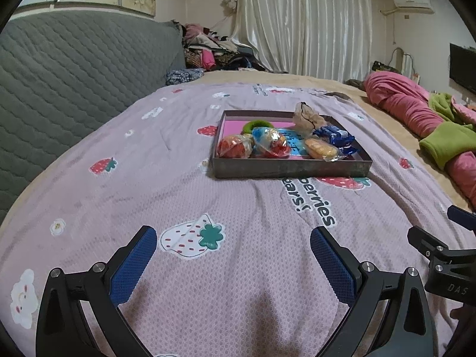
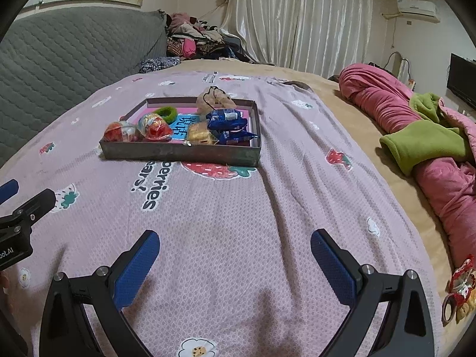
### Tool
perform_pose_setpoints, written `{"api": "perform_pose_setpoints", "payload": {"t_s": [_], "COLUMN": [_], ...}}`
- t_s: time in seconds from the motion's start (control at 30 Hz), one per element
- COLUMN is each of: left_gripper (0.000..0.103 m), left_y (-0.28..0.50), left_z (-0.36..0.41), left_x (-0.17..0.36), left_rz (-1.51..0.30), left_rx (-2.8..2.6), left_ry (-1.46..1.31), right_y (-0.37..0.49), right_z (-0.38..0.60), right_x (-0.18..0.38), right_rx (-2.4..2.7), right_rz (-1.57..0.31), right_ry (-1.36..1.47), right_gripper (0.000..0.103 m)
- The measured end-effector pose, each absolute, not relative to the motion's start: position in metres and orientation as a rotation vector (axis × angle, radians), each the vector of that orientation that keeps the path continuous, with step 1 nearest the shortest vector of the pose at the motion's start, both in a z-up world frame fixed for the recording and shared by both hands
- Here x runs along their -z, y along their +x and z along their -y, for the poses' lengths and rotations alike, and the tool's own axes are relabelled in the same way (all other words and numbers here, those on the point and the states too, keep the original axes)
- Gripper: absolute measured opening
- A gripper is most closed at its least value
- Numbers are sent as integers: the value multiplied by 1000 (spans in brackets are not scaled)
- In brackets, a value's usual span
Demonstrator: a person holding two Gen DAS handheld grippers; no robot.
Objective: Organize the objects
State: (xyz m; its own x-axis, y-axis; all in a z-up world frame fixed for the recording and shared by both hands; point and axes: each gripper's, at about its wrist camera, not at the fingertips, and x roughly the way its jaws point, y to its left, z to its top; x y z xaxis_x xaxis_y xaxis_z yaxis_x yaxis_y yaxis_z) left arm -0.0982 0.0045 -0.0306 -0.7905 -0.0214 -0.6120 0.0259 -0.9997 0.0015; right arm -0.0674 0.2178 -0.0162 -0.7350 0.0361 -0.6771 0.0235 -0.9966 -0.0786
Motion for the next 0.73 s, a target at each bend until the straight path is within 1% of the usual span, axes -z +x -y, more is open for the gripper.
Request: {"api": "perform_pose_setpoints", "payload": {"t_s": [0.73], "left_gripper": [103], "left_y": [-102], "left_z": [-6], "left_x": [33], "left_rz": [3], "left_rx": [2941], "left_ry": [1001], "right_y": [-70], "right_z": [-220], "right_x": [25], "right_rx": [-2905], "right_rz": [119], "right_ry": [-1160], "right_gripper": [103]}}
